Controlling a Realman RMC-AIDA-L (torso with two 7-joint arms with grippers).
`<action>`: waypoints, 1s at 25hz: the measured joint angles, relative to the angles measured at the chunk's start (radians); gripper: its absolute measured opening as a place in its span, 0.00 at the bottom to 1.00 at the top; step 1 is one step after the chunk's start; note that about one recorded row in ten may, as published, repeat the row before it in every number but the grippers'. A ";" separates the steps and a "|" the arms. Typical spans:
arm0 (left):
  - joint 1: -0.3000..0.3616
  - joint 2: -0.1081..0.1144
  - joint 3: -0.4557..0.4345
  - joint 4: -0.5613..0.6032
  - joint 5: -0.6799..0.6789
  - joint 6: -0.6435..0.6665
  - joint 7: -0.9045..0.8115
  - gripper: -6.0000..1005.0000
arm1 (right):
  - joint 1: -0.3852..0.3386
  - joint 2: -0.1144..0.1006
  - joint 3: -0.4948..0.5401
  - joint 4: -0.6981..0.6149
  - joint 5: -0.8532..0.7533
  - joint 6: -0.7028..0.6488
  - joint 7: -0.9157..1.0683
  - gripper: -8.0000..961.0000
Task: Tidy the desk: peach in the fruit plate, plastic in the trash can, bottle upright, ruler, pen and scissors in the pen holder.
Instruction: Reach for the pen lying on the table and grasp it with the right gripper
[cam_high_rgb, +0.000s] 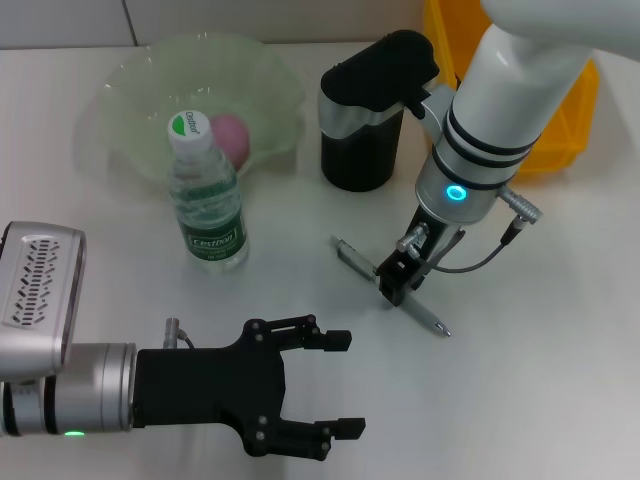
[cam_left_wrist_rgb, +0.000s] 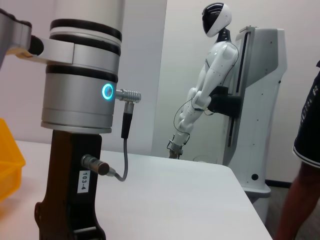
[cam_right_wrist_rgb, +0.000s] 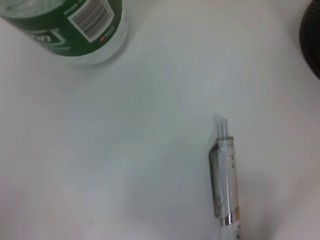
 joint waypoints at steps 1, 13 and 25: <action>0.000 0.000 -0.001 0.000 0.000 0.000 0.000 0.83 | 0.002 0.000 -0.001 0.004 0.000 0.000 0.000 0.28; -0.001 0.000 -0.003 -0.001 0.000 0.000 0.005 0.83 | 0.011 0.000 -0.020 0.018 0.002 0.012 0.000 0.28; -0.001 -0.001 -0.003 -0.002 -0.003 -0.002 0.007 0.83 | 0.031 0.000 -0.039 0.048 0.013 0.016 0.000 0.14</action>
